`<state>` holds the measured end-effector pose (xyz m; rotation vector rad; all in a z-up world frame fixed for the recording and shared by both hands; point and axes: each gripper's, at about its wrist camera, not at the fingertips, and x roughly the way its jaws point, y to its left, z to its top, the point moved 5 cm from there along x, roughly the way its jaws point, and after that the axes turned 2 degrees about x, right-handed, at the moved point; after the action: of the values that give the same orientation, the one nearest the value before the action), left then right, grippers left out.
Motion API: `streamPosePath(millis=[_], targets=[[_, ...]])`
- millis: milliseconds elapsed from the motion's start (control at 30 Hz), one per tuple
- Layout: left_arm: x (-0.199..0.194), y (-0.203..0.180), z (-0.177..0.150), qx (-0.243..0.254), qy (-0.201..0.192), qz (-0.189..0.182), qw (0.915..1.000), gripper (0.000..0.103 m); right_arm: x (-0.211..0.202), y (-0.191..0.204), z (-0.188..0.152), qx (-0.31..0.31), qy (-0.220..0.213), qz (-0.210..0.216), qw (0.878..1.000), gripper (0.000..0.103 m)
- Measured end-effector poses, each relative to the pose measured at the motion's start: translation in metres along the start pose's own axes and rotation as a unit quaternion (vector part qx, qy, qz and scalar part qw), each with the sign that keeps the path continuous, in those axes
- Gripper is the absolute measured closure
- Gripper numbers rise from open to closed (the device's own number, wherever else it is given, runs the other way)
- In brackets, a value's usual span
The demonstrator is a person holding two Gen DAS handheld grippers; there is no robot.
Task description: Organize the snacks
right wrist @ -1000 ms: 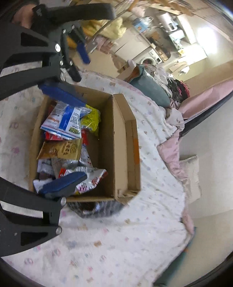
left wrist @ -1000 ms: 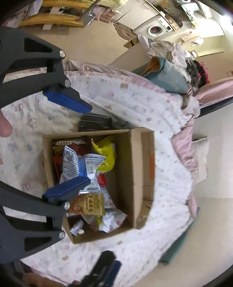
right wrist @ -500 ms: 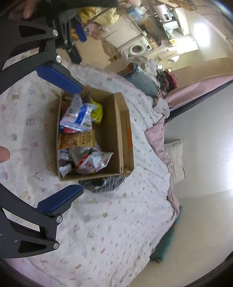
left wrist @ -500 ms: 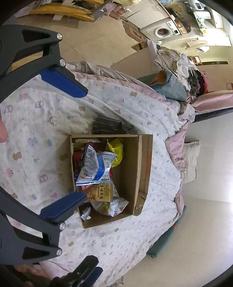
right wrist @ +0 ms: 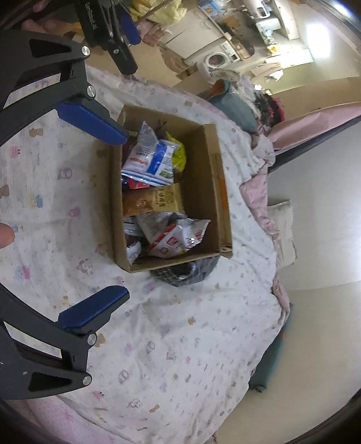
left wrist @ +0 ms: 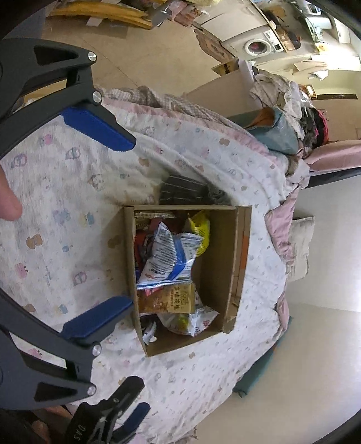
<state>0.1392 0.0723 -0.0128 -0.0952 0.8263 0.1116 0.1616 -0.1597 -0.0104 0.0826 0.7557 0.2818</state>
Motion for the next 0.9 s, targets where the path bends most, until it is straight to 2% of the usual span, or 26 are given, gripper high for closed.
streamPosePath(millis=[133, 333, 900], targets=[[0.007, -0.0025, -0.0065, -0.005, 0.018, -0.007, 0.9998, 0.0, 0.0023, 0.0025, -0.0017, -0.007, 0.001, -0.002, 1.0, 0.0], [0.0101, -0.0065, -0.0099, 0.003, 0.024, -0.003, 0.9997, 0.0, 0.0091, 0.0015, -0.0046, -0.005, 0.01, -0.001, 1.0, 0.0], [0.0101, -0.0038, -0.0091, 0.004, 0.018, -0.001, 0.9998, 0.0, 0.0105, 0.0076, -0.0077, -0.019, 0.011, 0.002, 1.0, 0.0]])
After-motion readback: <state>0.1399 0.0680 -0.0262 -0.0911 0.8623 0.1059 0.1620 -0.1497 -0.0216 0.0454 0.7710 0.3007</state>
